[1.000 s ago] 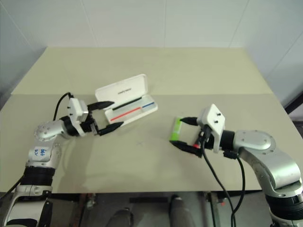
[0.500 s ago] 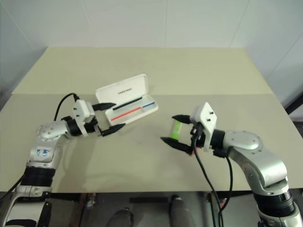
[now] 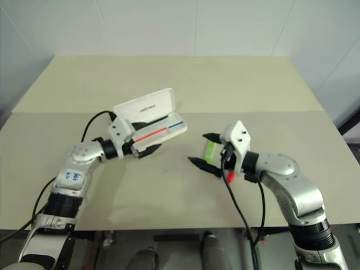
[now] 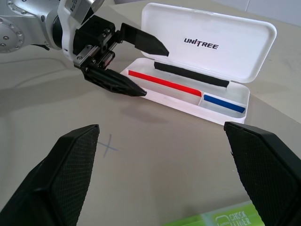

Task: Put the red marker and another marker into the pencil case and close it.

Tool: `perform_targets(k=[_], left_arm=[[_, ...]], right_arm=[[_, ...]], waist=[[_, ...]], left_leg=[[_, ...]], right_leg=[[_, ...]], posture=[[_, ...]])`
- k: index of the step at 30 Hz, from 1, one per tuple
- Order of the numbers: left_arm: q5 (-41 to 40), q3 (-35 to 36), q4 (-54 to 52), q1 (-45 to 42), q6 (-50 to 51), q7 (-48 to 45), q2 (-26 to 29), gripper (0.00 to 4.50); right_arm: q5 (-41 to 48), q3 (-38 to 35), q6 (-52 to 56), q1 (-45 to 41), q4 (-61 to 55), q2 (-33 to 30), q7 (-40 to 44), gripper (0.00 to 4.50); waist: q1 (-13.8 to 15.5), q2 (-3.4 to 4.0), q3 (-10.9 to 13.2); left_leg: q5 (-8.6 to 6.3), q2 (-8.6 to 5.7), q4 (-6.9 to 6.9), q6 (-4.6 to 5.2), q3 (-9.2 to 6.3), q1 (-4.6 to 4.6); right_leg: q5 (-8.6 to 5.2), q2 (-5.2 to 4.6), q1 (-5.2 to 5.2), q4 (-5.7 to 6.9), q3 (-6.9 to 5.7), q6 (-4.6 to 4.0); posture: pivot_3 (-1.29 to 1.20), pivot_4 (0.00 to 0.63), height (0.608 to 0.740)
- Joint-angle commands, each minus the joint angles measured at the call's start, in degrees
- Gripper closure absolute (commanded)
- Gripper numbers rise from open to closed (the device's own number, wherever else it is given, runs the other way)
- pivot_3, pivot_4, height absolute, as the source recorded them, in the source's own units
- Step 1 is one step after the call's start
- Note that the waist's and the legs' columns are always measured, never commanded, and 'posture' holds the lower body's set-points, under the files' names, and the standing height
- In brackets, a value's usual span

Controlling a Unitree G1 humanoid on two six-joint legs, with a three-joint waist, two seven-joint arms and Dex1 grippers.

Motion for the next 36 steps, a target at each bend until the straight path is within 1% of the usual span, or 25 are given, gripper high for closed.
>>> perform_targets(k=[1,7,20,24,28,31,32,36], left_arm=[[0.29,-0.22,-0.98,-0.03,-0.67,-0.02,0.05,0.01],[2.00,-2.48,-3.53,0.77,7.40,-0.21,1.40,0.01],[4.08,-4.64,-3.92,0.53,11.85,-0.54,1.98,0.01],[5.30,-5.47,-2.88,-0.30,13.10,0.21,2.18,0.01],[7.53,-7.47,-1.17,-2.46,16.78,1.31,2.05,0.01],[9.64,-8.32,0.24,-4.28,19.14,3.74,1.85,0.61],[10.20,-8.52,0.93,-5.06,20.17,4.46,1.86,0.98],[10.09,-8.59,2.29,-6.67,21.92,5.36,1.60,2.20]], right_arm=[[0.10,-0.72,-0.75,0.19,-1.81,-0.02,-0.19,0.00],[0.42,-1.34,0.02,1.53,-3.11,-0.70,-0.61,0.00],[0.25,-1.57,0.47,2.61,-4.20,-1.03,-1.79,0.00],[0.24,-1.84,0.61,2.89,-4.42,-1.12,-2.21,0.00],[0.17,-2.28,0.58,2.87,-4.41,-1.06,-2.65,0.00],[0.16,-2.53,0.47,2.86,-4.28,-1.25,-2.62,0.00],[0.14,-2.59,0.46,2.78,-4.24,-1.28,-2.63,0.00],[0.05,-2.83,0.33,2.64,-4.06,-1.38,-2.50,0.00]], waist=[[0.02,0.00,0.00],[0.01,0.00,0.00],[0.02,0.00,0.00],[0.02,0.00,0.00],[0.10,0.00,0.00],[0.09,0.00,0.00],[0.04,0.00,0.00],[-0.07,0.00,0.00]], left_leg=[[0.00,0.00,0.01,0.00,0.00,0.00],[0.00,0.00,0.01,0.00,0.01,-0.01],[0.00,0.00,0.06,0.00,0.00,0.01],[0.00,-0.01,0.06,0.00,0.01,0.00],[0.02,-0.01,0.11,0.03,0.01,0.00],[0.09,-0.03,0.13,0.14,0.01,-0.01],[0.12,-0.04,0.14,0.20,0.01,-0.02],[0.29,-0.04,0.13,0.47,0.04,-0.04]], right_leg=[[0.00,0.00,0.00,0.00,0.00,0.00],[0.00,-0.01,0.00,0.00,0.00,0.01],[-0.01,0.00,0.00,-0.03,0.02,-0.02],[-0.01,0.00,0.00,-0.01,0.02,-0.02],[0.00,0.00,0.01,0.04,0.03,-0.04],[0.04,0.00,0.03,0.03,0.05,-0.10],[0.04,0.00,0.03,0.01,0.06,-0.10],[0.12,0.03,0.05,0.00,0.09,-0.27]], posture=[[0.00,0.150,0.740],[0.00,0.150,0.740],[0.00,0.150,0.740],[0.00,0.150,0.740],[0.00,0.150,0.740],[0.00,0.150,0.740],[0.00,0.150,0.740],[0.00,0.150,0.740]])
